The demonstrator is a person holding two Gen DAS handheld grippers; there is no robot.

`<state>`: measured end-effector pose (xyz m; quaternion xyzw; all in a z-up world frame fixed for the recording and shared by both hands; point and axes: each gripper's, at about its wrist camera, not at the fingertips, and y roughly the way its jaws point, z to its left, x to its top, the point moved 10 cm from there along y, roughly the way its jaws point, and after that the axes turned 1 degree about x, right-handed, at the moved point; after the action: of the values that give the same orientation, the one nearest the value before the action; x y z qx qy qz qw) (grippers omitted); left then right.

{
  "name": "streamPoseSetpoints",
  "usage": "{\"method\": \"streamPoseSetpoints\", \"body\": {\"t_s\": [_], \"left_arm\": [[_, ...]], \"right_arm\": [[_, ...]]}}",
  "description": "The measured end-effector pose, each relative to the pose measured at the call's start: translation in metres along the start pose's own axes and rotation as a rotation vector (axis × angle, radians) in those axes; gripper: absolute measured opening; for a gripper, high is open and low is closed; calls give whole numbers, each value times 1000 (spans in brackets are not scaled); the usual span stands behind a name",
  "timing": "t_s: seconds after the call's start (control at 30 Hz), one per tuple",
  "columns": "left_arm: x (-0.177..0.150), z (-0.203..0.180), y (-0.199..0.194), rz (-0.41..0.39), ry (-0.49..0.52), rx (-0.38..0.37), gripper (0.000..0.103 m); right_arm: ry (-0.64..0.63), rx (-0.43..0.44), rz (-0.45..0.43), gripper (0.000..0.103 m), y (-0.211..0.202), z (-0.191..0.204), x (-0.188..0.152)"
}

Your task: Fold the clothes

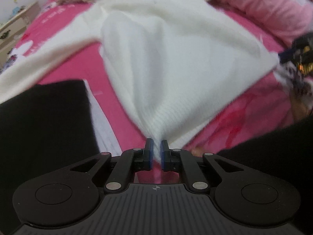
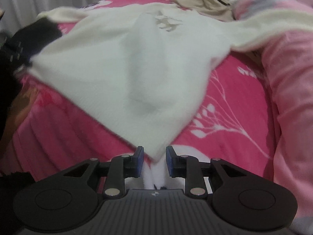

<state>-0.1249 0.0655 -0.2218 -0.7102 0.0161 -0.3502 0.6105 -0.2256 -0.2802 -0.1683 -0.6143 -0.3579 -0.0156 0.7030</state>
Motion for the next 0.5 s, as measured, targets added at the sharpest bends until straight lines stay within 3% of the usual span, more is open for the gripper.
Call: {"method": "streamPoseSetpoints", "body": {"t_s": [0.17, 0.3, 0.4, 0.5], "left_arm": [[4, 4, -2, 46, -66, -52, 11], [15, 20, -25, 9, -215, -115, 32], [26, 32, -31, -33, -339, -136, 33], [32, 36, -17, -23, -429, -133, 33]], "right_arm": [[323, 42, 11, 43, 0, -37, 0], [587, 145, -4, 43, 6, -59, 5], [664, 187, 11, 43, 21, -63, 9], [672, 205, 33, 43, 38, -58, 12]]}}
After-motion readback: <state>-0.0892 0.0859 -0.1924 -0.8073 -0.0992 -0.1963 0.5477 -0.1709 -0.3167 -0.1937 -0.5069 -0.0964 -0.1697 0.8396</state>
